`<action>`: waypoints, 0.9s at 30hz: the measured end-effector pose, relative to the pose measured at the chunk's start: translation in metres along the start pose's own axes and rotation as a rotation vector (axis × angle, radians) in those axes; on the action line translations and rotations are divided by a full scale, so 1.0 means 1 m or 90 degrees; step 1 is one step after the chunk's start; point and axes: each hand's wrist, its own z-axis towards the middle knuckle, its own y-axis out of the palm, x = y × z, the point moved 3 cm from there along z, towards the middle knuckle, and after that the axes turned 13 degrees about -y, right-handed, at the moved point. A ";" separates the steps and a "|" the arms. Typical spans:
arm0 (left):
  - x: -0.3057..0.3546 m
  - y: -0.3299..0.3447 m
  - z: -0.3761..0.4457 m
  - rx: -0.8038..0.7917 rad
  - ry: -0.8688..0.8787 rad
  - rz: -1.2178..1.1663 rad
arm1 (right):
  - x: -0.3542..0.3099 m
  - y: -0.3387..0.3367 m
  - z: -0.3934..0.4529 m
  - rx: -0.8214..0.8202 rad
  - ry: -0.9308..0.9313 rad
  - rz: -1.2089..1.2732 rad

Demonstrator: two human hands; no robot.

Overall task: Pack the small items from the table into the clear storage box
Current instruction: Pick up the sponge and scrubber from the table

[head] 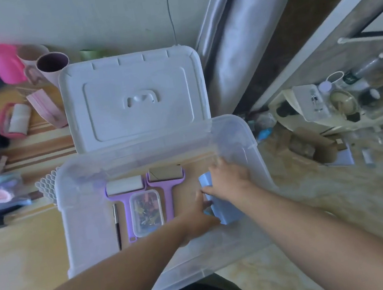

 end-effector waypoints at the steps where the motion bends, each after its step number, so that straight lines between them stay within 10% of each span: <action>1: -0.003 -0.001 0.004 -0.008 -0.006 -0.007 | -0.001 0.001 -0.003 0.009 -0.020 -0.023; 9: 0.005 -0.025 -0.045 0.029 0.007 0.197 | 0.010 0.009 -0.019 0.024 -0.048 -0.062; 12: 0.023 -0.076 -0.102 0.247 0.200 0.367 | -0.001 -0.007 -0.010 0.067 -0.068 -0.045; 17: 0.008 -0.205 -0.214 0.687 0.461 0.254 | -0.093 -0.089 0.005 0.441 -0.351 0.069; 21: -0.077 -0.308 -0.226 0.880 0.233 0.143 | -0.206 -0.145 0.008 0.564 -0.496 0.113; 27: -0.221 -0.378 -0.202 0.800 -0.124 0.185 | -0.369 -0.156 0.042 0.416 -0.557 0.065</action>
